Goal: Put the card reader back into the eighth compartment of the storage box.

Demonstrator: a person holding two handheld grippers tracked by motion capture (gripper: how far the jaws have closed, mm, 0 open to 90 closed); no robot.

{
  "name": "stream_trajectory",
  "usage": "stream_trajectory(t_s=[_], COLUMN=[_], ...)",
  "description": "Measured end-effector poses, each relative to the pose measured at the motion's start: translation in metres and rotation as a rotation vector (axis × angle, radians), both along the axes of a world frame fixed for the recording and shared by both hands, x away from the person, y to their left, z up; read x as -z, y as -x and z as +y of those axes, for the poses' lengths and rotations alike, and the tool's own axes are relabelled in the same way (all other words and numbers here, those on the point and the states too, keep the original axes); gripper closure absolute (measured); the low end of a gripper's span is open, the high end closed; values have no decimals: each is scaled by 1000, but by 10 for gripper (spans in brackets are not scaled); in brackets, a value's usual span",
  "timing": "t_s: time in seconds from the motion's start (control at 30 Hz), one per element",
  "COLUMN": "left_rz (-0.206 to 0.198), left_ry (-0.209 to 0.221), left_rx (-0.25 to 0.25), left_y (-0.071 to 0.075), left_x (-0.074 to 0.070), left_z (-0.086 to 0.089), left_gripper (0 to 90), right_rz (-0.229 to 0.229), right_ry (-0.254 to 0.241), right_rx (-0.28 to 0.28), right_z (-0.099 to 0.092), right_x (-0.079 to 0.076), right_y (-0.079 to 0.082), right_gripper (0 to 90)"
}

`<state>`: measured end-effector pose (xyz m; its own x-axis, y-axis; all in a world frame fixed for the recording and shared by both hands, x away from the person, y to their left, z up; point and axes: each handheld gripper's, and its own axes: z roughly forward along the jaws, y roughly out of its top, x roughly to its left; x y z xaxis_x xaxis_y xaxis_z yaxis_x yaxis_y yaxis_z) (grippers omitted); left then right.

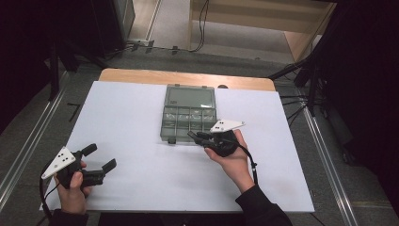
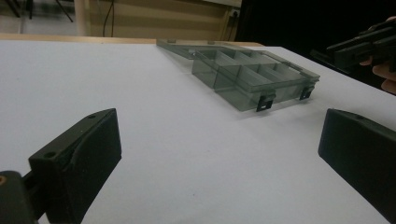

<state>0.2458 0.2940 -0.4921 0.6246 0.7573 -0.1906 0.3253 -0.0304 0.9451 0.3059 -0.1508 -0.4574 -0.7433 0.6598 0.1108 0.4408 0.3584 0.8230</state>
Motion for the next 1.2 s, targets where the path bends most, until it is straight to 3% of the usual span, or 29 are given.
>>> stream_trajectory(t_s=[1.2], left_rz=[0], left_ry=[1], left_rx=[1], left_y=[0], left_x=[0], left_z=[0], left_gripper=[0], right_rz=[7], right_ry=[-7], right_rx=[78], right_z=[-20], right_x=[2], right_y=[-18], right_gripper=[713])
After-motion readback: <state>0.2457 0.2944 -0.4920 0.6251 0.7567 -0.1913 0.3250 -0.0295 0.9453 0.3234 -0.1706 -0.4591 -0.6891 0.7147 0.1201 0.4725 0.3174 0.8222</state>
